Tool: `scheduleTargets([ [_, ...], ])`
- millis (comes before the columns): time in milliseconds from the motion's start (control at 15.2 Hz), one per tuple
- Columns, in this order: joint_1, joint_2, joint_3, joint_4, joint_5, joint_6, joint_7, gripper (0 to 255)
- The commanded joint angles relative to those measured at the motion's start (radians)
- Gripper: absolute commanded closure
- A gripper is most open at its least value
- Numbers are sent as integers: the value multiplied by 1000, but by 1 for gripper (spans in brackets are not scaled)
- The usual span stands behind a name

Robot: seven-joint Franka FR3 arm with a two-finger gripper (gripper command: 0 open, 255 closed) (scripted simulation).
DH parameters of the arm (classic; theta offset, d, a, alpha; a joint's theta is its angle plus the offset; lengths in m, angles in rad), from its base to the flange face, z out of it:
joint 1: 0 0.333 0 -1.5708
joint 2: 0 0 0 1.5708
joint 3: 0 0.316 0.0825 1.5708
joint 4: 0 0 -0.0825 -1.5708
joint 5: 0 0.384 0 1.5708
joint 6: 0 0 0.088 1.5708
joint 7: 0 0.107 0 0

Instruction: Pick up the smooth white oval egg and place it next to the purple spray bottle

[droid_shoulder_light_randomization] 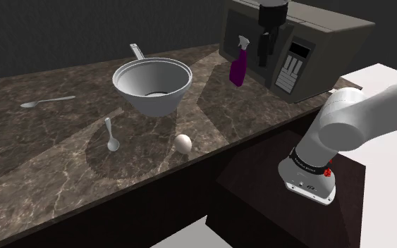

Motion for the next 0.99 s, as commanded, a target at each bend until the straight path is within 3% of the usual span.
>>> scheduleTargets([
  [0,0,0,0,0,0,0,0,0],
  [924,92,248,295,-36,105,285,317,0],
])
